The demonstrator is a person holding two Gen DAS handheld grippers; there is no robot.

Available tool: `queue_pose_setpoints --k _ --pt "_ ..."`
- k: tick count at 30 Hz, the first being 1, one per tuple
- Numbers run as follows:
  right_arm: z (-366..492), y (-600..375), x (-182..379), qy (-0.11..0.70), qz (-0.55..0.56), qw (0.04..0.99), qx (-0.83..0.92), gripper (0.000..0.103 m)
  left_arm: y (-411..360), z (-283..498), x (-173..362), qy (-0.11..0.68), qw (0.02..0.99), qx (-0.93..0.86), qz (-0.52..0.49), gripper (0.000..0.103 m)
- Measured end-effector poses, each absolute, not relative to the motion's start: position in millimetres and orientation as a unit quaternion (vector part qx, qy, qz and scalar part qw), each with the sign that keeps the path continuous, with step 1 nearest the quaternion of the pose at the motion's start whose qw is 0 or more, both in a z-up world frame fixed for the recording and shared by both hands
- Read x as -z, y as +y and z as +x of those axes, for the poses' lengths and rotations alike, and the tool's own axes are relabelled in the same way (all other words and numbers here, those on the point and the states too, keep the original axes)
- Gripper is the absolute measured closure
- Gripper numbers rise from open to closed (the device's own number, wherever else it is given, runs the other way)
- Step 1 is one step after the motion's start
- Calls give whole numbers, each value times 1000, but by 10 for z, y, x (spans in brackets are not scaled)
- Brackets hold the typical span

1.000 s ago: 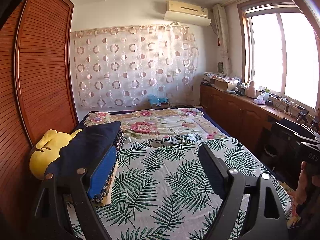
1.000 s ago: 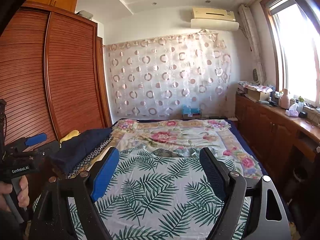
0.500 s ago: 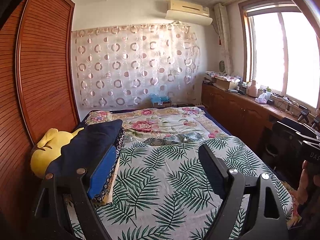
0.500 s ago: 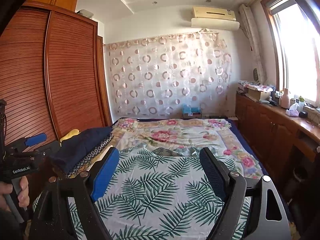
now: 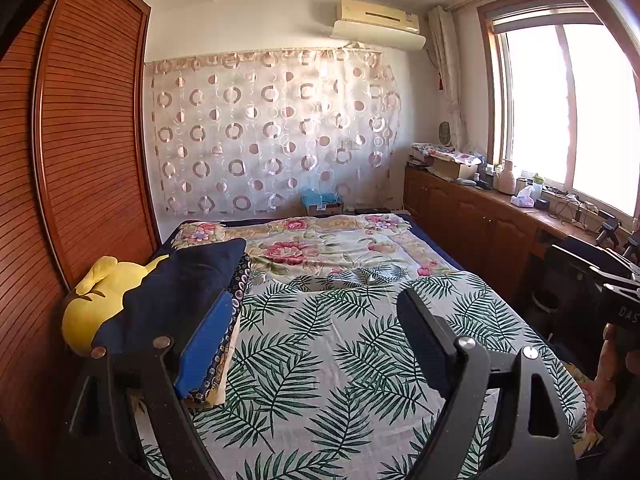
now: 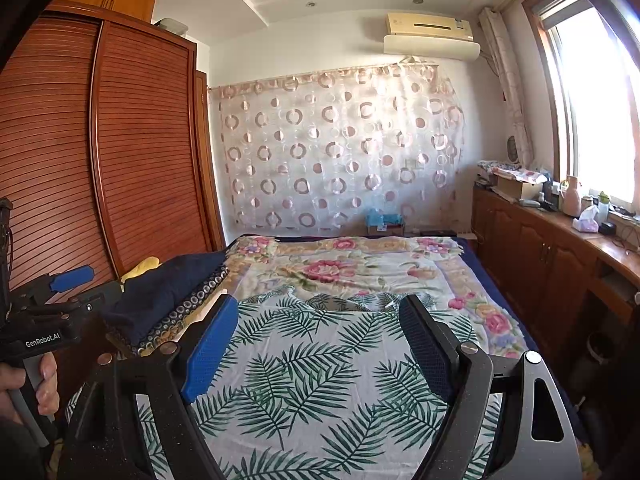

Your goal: Fold small clothes

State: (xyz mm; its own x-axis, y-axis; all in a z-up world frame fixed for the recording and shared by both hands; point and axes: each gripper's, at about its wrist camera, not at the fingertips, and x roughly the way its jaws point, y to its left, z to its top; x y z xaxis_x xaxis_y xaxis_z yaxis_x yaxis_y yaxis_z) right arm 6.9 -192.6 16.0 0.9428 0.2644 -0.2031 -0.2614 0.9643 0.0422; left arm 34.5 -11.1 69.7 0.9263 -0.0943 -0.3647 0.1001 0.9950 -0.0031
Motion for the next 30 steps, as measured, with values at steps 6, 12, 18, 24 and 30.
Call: queue_pose_setpoints --k 6,12,18,24,30 --pt "78 -1946 -149 105 7 985 -134 19 -109 346 -698 185 981 50 8 18" --pt "78 -1961 -147 105 6 985 -136 19 -110 346 -698 186 981 50 8 18" --pt "84 -1957 -132 106 4 985 -139 19 -107 347 -699 186 981 50 8 18" --pt "107 -1981 -133 109 5 984 -142 19 -101 348 -700 186 981 49 7 18" --pt "120 -2014 -137 108 3 984 -144 19 -96 339 -688 186 981 49 7 18"
